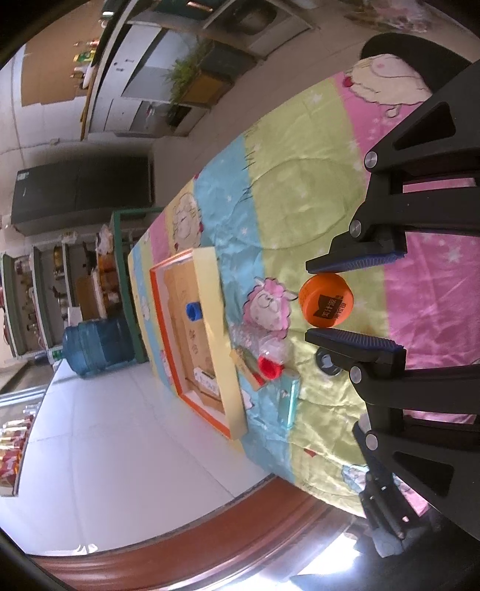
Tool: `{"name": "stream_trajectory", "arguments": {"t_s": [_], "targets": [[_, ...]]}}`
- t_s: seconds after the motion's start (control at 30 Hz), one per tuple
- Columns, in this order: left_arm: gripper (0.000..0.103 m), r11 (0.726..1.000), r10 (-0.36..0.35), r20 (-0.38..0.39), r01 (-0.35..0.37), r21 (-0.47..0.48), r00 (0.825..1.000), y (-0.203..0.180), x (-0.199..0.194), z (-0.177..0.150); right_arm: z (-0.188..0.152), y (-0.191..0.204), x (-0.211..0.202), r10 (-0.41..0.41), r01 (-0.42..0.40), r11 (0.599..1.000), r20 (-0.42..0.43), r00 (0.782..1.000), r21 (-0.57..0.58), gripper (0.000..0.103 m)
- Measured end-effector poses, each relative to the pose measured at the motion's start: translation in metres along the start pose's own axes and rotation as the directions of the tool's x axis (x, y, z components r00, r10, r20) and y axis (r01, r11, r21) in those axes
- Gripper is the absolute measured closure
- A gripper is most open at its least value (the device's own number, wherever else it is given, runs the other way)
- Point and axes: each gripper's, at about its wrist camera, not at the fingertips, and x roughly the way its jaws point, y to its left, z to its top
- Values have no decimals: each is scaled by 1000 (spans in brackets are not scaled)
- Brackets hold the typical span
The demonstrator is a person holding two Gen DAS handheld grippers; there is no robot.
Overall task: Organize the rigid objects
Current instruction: 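Grasp the orange cap with the right tool while the left grasps the clear lid, then carry the orange cap and clear lid over the tray with both tools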
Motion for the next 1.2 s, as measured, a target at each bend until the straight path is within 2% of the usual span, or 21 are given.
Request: {"name": "stream_trajectory", "arguments": {"t_s": [0.37, 0.8, 0.97, 1.2], "targets": [[73, 988, 117, 53, -111, -107, 992, 29, -4, 54, 38, 14, 14, 62, -59, 995, 28, 998, -76, 72], [73, 953, 253, 73, -235, -193, 965, 67, 19, 112, 91, 18, 46, 95, -89, 987, 36, 995, -133, 72], [73, 944, 287, 71, -269, -193, 955, 76, 29, 131, 109, 20, 60, 107, -102, 983, 25, 994, -152, 72], [73, 937, 302, 65, -283, -203, 951, 91, 41, 155, 133, 22, 78, 120, -115, 980, 20, 993, -165, 72]]}}
